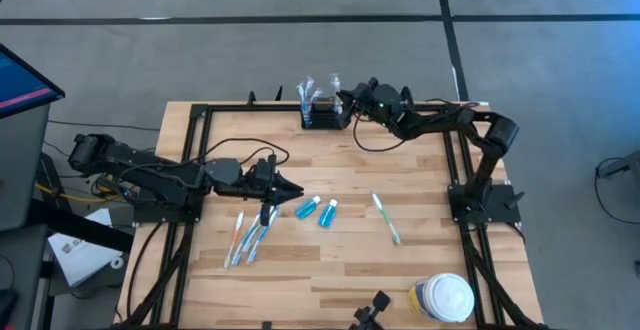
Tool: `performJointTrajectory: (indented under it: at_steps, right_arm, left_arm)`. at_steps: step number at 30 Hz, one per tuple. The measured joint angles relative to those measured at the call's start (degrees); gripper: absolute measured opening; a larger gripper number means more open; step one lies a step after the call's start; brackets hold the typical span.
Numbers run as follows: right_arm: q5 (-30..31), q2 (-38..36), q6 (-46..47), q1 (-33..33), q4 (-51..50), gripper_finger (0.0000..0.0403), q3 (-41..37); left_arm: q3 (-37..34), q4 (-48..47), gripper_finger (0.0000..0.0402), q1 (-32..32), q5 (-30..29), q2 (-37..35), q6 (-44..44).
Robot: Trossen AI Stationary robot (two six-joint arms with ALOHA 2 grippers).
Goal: Pick & Place toothbrushing station
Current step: Put the right orange toothbrush into the black wire organizer
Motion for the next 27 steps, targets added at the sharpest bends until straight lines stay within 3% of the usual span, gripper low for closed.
performJointTrajectory:
  at_steps: [27]
  right_arm:
    - [-1.2,2.2,4.2,-1.8,-1.4,0.001,0.2]
  left_arm:
    - [0.0,0.0,0.0049,0.0,-0.1,0.0,0.0]
